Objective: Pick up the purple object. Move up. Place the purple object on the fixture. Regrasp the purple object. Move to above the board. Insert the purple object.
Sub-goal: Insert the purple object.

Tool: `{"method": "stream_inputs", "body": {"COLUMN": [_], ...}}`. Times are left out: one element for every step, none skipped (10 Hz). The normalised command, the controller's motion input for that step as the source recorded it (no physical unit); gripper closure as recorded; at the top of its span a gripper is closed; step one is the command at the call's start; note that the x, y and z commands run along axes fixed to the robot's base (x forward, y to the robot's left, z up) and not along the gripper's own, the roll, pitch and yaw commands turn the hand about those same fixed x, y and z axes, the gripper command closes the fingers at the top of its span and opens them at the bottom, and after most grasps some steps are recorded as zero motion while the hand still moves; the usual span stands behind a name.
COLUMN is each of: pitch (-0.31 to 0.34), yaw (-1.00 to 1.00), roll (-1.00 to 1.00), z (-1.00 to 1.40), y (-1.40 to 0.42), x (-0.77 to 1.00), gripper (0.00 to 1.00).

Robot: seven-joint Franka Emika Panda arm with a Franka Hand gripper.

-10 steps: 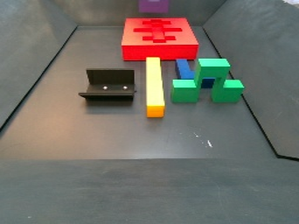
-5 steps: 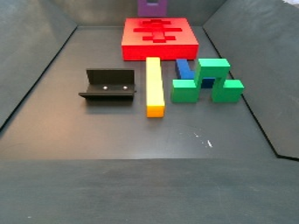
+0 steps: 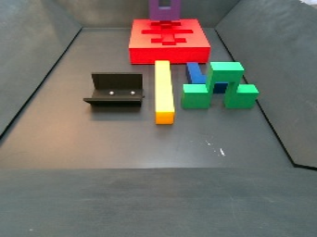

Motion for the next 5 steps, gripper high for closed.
{"method": "stream_inputs", "body": {"pitch": [0.000, -0.019, -0.043, -0.050, -0.050], "yaw": [0.00, 0.01, 0.07, 0.09, 0.10], "roll": [0.00, 0.00, -0.01, 0.00, 0.00], "z": [-0.11, -0.11, -0.15, -0.17, -0.18], "y": [0.00, 0.04, 0.03, 0.00, 0.00], "x": [0.00, 0.00, 0.00, 0.00, 0.00], "gripper": [1.00, 1.00, 1.00, 1.00, 1.00]}}
